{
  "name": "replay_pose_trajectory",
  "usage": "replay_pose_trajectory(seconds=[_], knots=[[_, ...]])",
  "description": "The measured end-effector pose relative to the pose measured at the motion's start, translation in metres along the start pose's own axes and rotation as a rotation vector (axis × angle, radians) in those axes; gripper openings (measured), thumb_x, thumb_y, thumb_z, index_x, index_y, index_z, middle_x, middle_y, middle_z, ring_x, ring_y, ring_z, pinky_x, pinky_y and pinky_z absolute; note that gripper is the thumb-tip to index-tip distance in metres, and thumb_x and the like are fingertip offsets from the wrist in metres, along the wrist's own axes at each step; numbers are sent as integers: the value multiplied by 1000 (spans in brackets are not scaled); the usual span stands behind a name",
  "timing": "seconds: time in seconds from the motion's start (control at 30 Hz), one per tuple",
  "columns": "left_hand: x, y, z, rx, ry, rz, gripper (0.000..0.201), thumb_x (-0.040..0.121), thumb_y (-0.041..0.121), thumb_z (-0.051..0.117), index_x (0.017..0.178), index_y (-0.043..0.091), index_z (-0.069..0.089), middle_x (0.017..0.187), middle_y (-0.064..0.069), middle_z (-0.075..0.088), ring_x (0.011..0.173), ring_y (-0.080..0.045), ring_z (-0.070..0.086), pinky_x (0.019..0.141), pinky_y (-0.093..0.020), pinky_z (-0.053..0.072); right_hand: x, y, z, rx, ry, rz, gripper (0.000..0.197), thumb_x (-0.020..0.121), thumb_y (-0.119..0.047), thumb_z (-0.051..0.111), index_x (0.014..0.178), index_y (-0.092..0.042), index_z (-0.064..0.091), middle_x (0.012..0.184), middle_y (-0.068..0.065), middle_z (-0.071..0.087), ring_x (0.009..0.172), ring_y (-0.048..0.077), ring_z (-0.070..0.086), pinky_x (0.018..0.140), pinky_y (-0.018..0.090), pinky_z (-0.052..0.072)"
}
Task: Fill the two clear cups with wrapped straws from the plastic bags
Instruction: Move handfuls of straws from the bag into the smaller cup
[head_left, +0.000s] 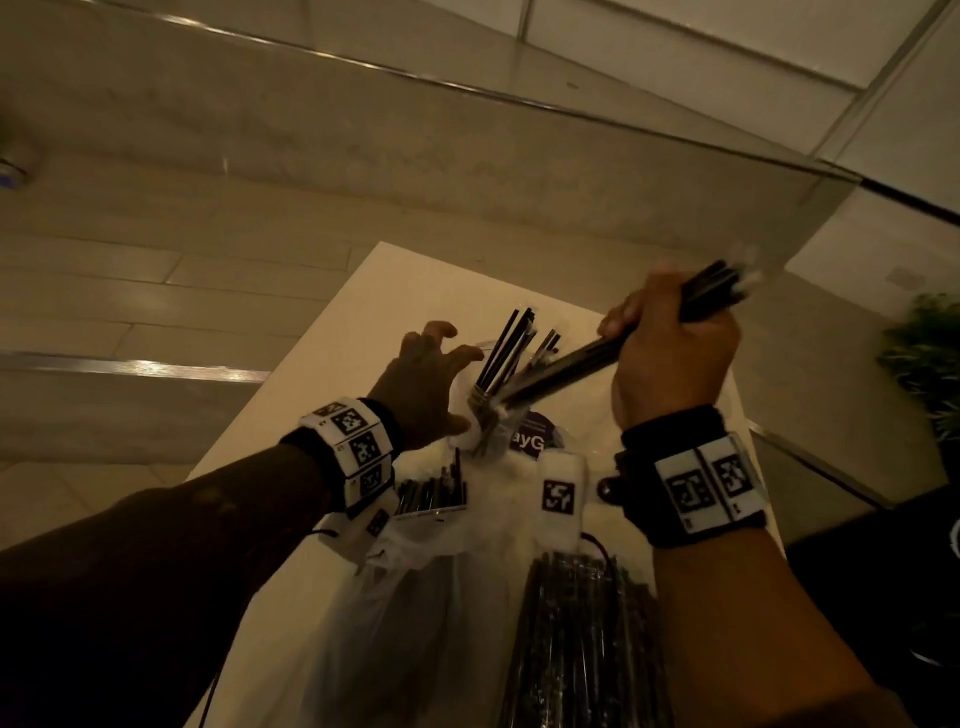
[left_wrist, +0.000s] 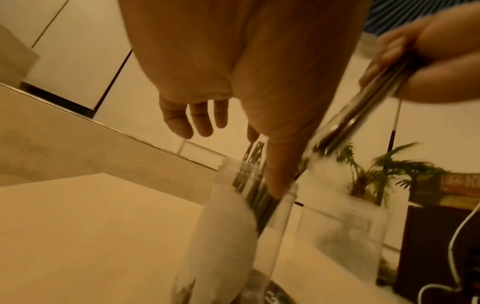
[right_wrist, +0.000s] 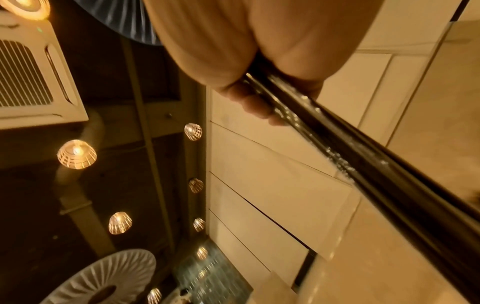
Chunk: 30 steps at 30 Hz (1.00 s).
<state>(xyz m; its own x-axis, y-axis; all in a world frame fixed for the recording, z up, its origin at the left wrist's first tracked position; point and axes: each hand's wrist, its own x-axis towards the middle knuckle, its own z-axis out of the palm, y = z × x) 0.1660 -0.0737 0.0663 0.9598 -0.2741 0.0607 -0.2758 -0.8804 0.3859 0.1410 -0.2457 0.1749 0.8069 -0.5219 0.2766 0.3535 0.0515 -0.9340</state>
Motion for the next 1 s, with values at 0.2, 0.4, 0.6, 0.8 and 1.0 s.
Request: replay_pose_trajectory(seconds=[0.2,0.4,0.6,0.8,1.0], knots=[[11,2,11,3,-20,-15,39,86,38,61,122,26,52,117,-5,49,108,-24,41,87,-37,44,5,21,32,-184,6,-6,30,97,-31,55,73,-11,56,56,-1,58,51,15,57,55,27,50],[10,11,20,-90,42,3,24,86,40,60,98,19,60,101,-3,57,89,-18,49,72,-32,44,-4,84,41,-333,-7,127,39,94,-41,56,105,-5,65,93,13,72,86,25,70,83,39,58],[10,19,17,-115,43,45,25,93,31,49,103,13,63,99,-10,58,87,-28,55,75,-40,50,-9,109,42,-562,-255,315,38,88,-40,67,112,-10,68,105,6,72,97,22,68,87,33,56],[15,14,24,-145,35,-16,29,91,41,52,94,15,64,93,-7,55,83,-23,55,72,-36,49,-3,81,25,-632,-207,-29,37,79,-26,77,107,-19,53,98,-5,61,88,9,59,65,3,39],[14,18,23,-164,56,34,24,93,29,51,100,8,63,95,-12,59,84,-29,56,70,-33,43,1,97,33,-1045,-613,-272,46,99,-29,45,142,-11,43,152,9,36,142,23,29,119,45,20]])
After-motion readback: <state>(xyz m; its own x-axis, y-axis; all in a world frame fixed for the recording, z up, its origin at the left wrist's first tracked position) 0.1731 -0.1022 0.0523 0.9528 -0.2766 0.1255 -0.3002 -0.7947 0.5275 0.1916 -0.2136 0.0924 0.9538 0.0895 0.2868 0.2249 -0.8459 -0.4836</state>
